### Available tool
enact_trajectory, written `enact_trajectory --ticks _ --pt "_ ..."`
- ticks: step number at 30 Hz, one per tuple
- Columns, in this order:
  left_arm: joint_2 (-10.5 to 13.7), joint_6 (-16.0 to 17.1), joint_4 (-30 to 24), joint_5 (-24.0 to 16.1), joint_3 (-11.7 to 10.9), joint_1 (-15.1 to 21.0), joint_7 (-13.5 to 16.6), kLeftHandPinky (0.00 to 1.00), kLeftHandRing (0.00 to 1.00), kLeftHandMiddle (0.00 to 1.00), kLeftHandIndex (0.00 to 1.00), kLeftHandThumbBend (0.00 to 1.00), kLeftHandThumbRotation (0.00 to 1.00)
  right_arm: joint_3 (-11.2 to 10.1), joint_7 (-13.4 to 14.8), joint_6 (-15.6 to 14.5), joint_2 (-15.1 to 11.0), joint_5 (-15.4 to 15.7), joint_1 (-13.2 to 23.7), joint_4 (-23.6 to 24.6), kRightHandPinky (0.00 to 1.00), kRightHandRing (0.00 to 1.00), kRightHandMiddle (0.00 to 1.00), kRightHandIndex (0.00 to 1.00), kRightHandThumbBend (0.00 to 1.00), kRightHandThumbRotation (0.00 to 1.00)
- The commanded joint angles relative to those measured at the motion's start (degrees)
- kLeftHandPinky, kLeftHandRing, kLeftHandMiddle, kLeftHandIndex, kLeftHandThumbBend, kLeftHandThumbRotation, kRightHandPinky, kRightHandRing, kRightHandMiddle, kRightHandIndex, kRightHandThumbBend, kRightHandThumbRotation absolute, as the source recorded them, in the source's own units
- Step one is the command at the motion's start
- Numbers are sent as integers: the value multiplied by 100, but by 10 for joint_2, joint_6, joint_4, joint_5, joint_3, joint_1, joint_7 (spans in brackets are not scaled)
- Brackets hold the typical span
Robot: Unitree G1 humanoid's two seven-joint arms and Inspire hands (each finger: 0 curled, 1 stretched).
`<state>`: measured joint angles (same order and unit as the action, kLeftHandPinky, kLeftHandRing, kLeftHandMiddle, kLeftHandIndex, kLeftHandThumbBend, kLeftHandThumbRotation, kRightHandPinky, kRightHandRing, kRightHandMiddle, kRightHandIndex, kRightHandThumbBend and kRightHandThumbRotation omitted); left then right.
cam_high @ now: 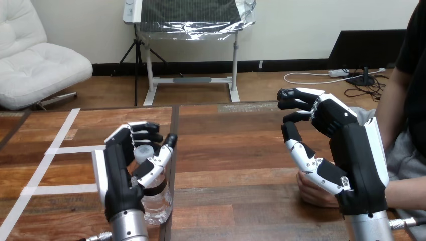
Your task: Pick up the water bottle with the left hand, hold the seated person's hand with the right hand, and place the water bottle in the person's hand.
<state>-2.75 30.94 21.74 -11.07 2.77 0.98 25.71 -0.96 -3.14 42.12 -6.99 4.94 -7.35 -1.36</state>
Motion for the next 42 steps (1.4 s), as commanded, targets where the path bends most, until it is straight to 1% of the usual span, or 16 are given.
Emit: enact_trajectory --ticks 1,8,11,17,26,29,35,41,42 --pt "-7 21 -41 7 -4 15 -12 37 41 46 47 67 0 -6 5 7 -4 4 39 5 57 68 73 67 35 11" --pt "-11 20 -56 11 -4 10 -24 37 41 45 47 67 0 -6 3 5 -5 1 39 6 57 68 74 68 35 11" --pt "-14 24 -62 18 -4 7 -33 37 41 45 47 66 0 -5 1 4 -5 -4 39 7 57 69 74 68 36 11" --pt "-22 12 -82 26 0 -2 -43 36 40 45 47 67 0 -5 -5 5 -8 -14 39 5 58 70 74 68 37 10" --pt "-30 -2 -111 26 8 -16 -53 36 40 45 47 67 0 -10 -7 6 -13 -13 38 5 60 71 74 68 37 10" --pt "-32 -6 -116 20 11 -19 -52 36 40 45 47 67 0 -11 -6 4 -13 -11 37 7 60 71 74 68 37 10" --pt "-30 3 -112 22 15 -22 -57 36 40 45 48 66 0 -13 -8 1 -15 -13 33 11 60 71 74 69 38 10" --pt "-27 5 -107 13 18 -26 -54 37 41 46 48 66 0 -15 -6 -3 -12 -10 29 15 60 71 74 69 38 10" --pt "-25 4 -107 7 18 -27 -50 37 41 46 48 66 0 -15 -5 -4 -11 -9 29 16 60 71 74 69 38 11"
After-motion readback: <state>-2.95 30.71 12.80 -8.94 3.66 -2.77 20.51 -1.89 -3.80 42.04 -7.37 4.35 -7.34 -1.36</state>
